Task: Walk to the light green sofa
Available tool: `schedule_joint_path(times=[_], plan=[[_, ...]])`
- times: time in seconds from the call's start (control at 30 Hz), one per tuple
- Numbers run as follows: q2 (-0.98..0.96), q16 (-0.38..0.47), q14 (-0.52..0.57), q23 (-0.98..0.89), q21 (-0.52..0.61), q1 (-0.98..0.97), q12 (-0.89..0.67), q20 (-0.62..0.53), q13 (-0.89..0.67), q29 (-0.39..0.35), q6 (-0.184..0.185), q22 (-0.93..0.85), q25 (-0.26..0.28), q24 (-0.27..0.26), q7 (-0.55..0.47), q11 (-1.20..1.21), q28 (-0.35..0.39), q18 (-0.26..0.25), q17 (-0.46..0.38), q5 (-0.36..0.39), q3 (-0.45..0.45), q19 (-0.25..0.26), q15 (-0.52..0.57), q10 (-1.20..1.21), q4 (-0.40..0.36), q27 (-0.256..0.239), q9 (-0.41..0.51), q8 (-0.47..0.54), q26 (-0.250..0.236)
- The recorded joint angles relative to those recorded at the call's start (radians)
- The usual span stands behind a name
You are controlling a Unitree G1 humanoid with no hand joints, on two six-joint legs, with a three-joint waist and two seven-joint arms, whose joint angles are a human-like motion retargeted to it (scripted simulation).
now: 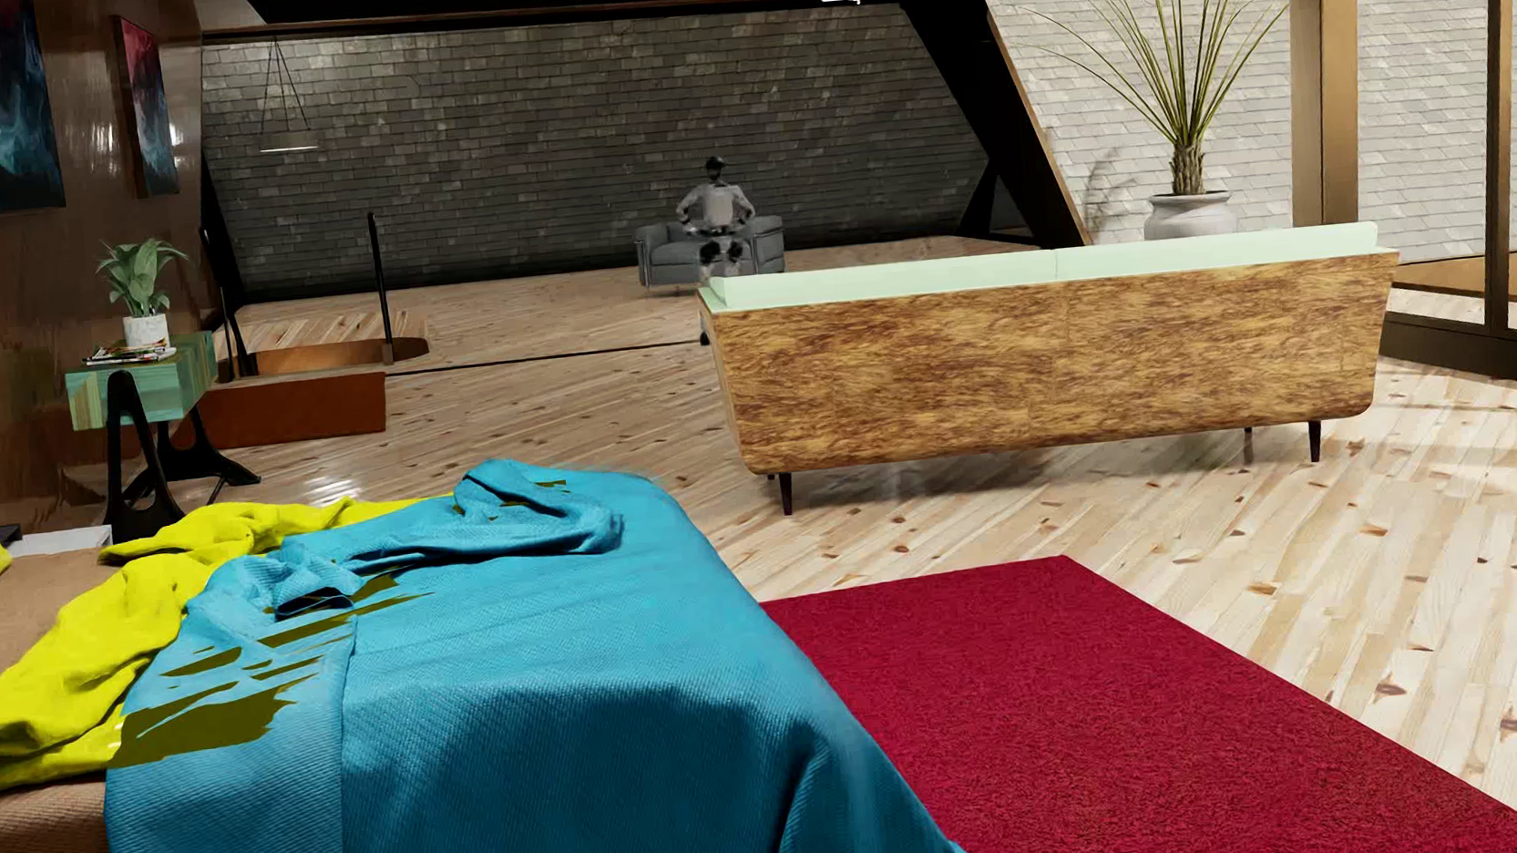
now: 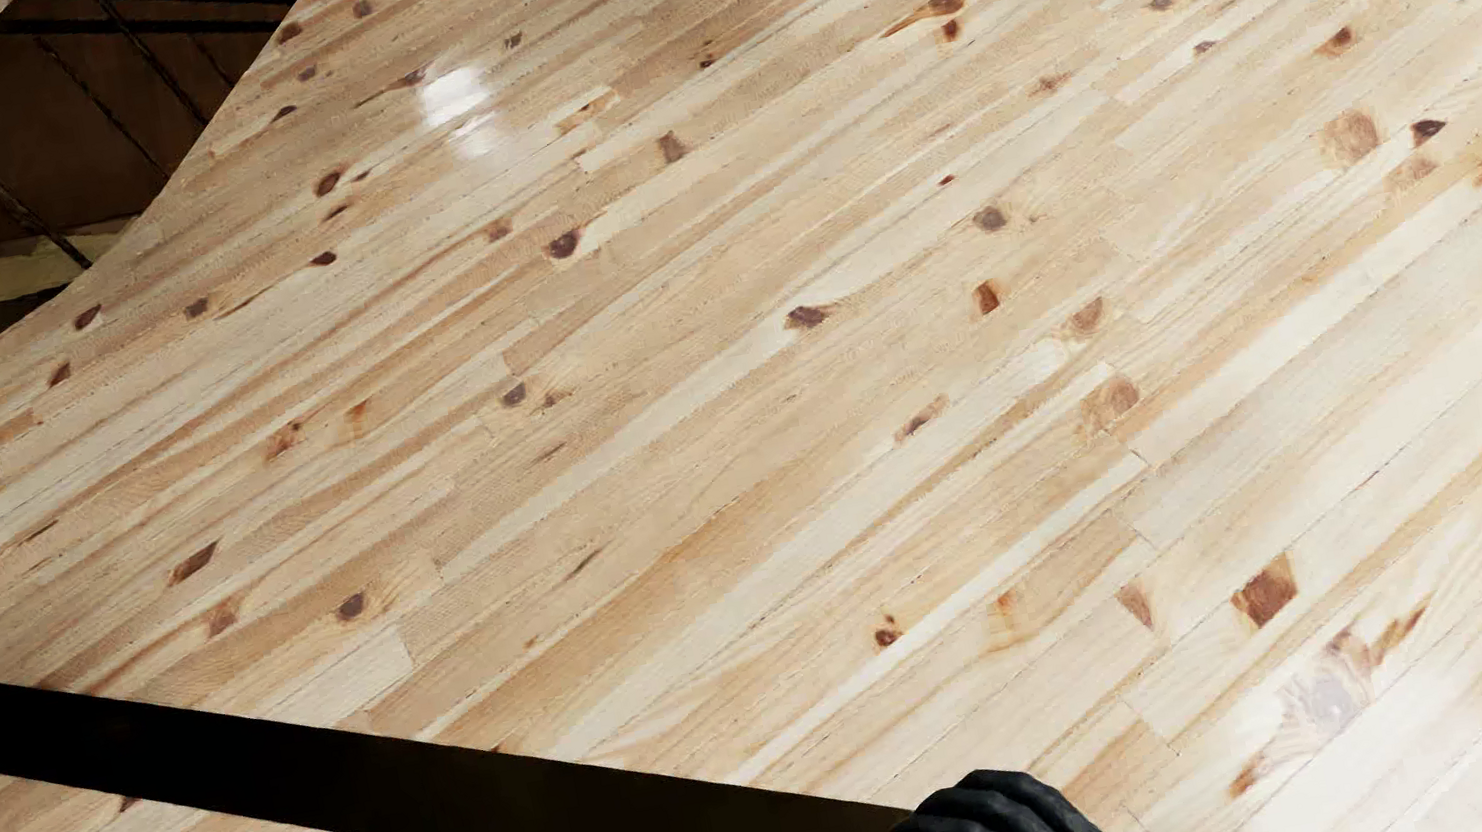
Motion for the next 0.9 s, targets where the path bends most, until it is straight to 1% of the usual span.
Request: schedule_joint_path(times=[0.03, 0.07, 0.1, 0.13, 0.2, 0.27, 0.37, 0.4, 0.43, 0.47, 0.5, 0.53, 0.57, 0.6, 0.63, 0.67, 0.7, 0.73, 0.77, 0.8, 0.83, 0.87, 0.9], plan=[[0.011, -0.014, -0.027, -0.002, -0.001, 0.035, -0.001, 0.008, -0.003, 0.0, 0.002, 0.007, 0.008, 0.007, 0.03, -0.019, -0.008, 0.056, -0.004, 0.009, 0.003, 0.005, 0.011, -0.059, 0.031, 0.001, -0.004, 0.021, -0.005], [0.019, -0.026, -0.042, -0.005, -0.005, 0.057, -0.005, 0.013, -0.004, 0.0, 0.004, 0.014, 0.015, 0.013, 0.095, -0.036, -0.015, 0.112, -0.008, 0.018, 0.004, 0.012, 0.021, -0.108, 0.065, 0.003, -0.009, 0.039, -0.014], [0.023, -0.035, -0.057, -0.008, -0.012, 0.075, -0.013, 0.008, -0.001, 0.0, 0.006, 0.019, 0.016, 0.011, 0.148, -0.049, -0.021, 0.148, -0.01, 0.026, 0.005, 0.02, 0.03, -0.154, 0.09, 0.006, -0.014, 0.057, -0.024], [0.025, -0.05, -0.066, 0.0, -0.027, 0.092, -0.007, 0.017, -0.004, 0.0, 0.006, 0.03, 0.02, 0.016, 0.185, -0.062, -0.024, 0.171, -0.012, 0.033, 0.005, 0.029, 0.039, -0.192, 0.109, -0.003, -0.019, 0.074, -0.041], [0.023, -0.068, -0.075, 0.012, -0.051, 0.116, -0.008, 0.014, 0.0, 0.0, 0.002, 0.043, 0.013, -0.001, 0.241, -0.084, -0.02, 0.191, -0.011, 0.043, 0.005, 0.049, 0.062, -0.247, 0.132, -0.015, -0.026, 0.113, -0.066], [0.007, -0.074, -0.08, 0.025, -0.052, 0.126, -0.014, 0.008, -0.001, 0.0, -0.007, 0.044, 0.002, -0.012, 0.295, -0.093, -0.017, 0.203, -0.015, 0.051, 0.006, 0.072, 0.084, -0.273, 0.14, -0.022, -0.027, 0.165, -0.075], [-0.048, -0.077, -0.083, 0.05, -0.012, 0.125, 0.002, 0.036, -0.023, 0.0, -0.03, 0.031, -0.009, -0.002, 0.404, -0.09, -0.041, 0.235, -0.044, 0.061, 0.014, 0.112, 0.128, -0.31, 0.14, -0.017, -0.019, 0.274, -0.074], [-0.081, -0.078, -0.082, 0.045, 0.01, 0.12, 0.006, 0.036, -0.027, 0.001, -0.042, 0.023, -0.022, -0.015, 0.451, -0.07, -0.045, 0.245, -0.063, 0.064, 0.017, 0.117, 0.137, -0.32, 0.136, -0.008, -0.014, 0.317, -0.065], [-0.119, -0.09, -0.08, 0.044, 0.029, 0.114, 0.007, 0.046, -0.029, 0.001, -0.056, 0.025, -0.038, -0.024, 0.502, -0.047, -0.041, 0.252, -0.085, 0.067, 0.022, 0.141, 0.147, -0.33, 0.128, -0.004, -0.006, 0.368, -0.065], [-0.151, -0.099, -0.074, 0.05, 0.049, 0.105, 0.012, 0.059, -0.036, 0.0, -0.072, 0.023, -0.047, -0.013, 0.556, -0.039, -0.023, 0.259, -0.102, 0.07, 0.026, 0.167, 0.165, -0.342, 0.118, 0.001, 0.004, 0.424, -0.065], [-0.176, -0.103, -0.064, 0.058, 0.062, 0.089, 0.018, 0.071, -0.04, 0.0, -0.089, 0.017, -0.049, 0.012, 0.608, -0.05, 0.0, 0.266, -0.109, 0.072, 0.03, 0.185, 0.19, -0.349, 0.109, 0.008, 0.017, 0.475, -0.068], [-0.206, -0.106, -0.053, 0.062, 0.065, 0.065, 0.023, 0.079, -0.039, 0.0, -0.107, 0.012, -0.048, 0.035, 0.66, -0.079, 0.019, 0.271, -0.111, 0.056, 0.036, 0.189, 0.21, -0.349, 0.103, 0.016, 0.032, 0.482, -0.074], [-0.241, -0.107, -0.038, 0.063, 0.06, 0.039, 0.026, 0.079, -0.031, 0.0, -0.125, 0.009, -0.047, 0.042, 0.711, -0.101, 0.029, 0.276, -0.107, 0.004, 0.045, 0.114, 0.2, -0.35, 0.104, 0.022, 0.046, 0.374, -0.082], [-0.263, -0.107, -0.024, 0.061, 0.05, 0.014, 0.024, 0.069, -0.019, 0.0, -0.142, 0.01, -0.05, 0.034, 0.759, -0.119, 0.032, 0.28, -0.104, -0.06, 0.053, 0.065, 0.16, -0.353, 0.11, 0.023, 0.056, 0.216, -0.091], [-0.266, -0.101, -0.011, 0.053, 0.044, -0.008, 0.024, 0.047, -0.015, 0.0, -0.155, 0.003, -0.055, 0.024, 0.805, -0.137, 0.032, 0.285, -0.104, -0.131, 0.06, 0.052, 0.107, -0.358, 0.121, 0.024, 0.062, 0.017, -0.084], [-0.252, -0.1, -0.001, 0.054, 0.034, -0.026, 0.027, 0.041, -0.019, 0.0, -0.167, 0.005, -0.071, 0.026, 0.85, -0.135, 0.031, 0.288, -0.105, -0.198, 0.064, 0.079, 0.081, -0.36, 0.136, 0.018, 0.067, -0.205, -0.085], [-0.235, -0.099, 0.004, 0.05, 0.025, -0.039, 0.025, 0.037, -0.014, 0.0, -0.172, 0.009, -0.093, 0.028, 0.888, -0.098, 0.03, 0.291, -0.112, -0.247, 0.064, 0.066, 0.097, -0.358, 0.156, 0.014, 0.07, -0.35, -0.085], [-0.214, -0.099, 0.004, 0.047, 0.02, -0.049, 0.025, 0.034, 0.002, 0.0, -0.175, 0.013, -0.104, 0.033, 0.924, -0.041, 0.028, 0.292, -0.129, -0.288, 0.062, 0.049, 0.106, -0.347, 0.178, 0.017, 0.073, -0.442, -0.083], [-0.197, -0.105, 0.0, 0.03, 0.017, -0.052, 0.012, 0.025, 0.042, 0.0, -0.174, 0.023, -0.101, 0.028, 0.957, 0.027, 0.022, 0.293, -0.161, -0.311, 0.056, 0.039, 0.093, -0.334, 0.199, 0.022, 0.077, -0.452, -0.08], [-0.18, -0.111, -0.002, 0.017, 0.024, -0.05, 0.009, 0.019, 0.078, 0.0, -0.173, 0.03, -0.08, 0.029, 0.989, 0.095, 0.017, 0.293, -0.196, -0.321, 0.05, 0.029, 0.069, -0.323, 0.219, 0.023, 0.079, -0.423, -0.075], [-0.161, -0.115, -0.004, 0.0, 0.035, -0.043, 0.012, 0.018, 0.104, 0.005, -0.172, 0.035, -0.052, 0.029, 1.02, 0.162, 0.013, 0.292, -0.223, -0.325, 0.044, 0.037, 0.037, -0.314, 0.24, 0.022, 0.08, -0.376, -0.071], [-0.134, -0.116, -0.005, -0.018, 0.041, -0.035, 0.018, 0.021, 0.117, 0.013, -0.173, 0.038, -0.028, 0.024, 1.051, 0.223, 0.011, 0.291, -0.237, -0.328, 0.038, 0.045, 0.009, -0.306, 0.262, 0.025, 0.079, -0.34, -0.069], [-0.097, -0.115, -0.002, -0.027, 0.04, -0.024, 0.026, 0.025, 0.114, 0.019, -0.174, 0.04, -0.015, 0.014, 1.084, 0.271, 0.01, 0.291, -0.234, -0.34, 0.034, 0.04, -0.004, -0.304, 0.283, 0.033, 0.076, -0.331, -0.069]])
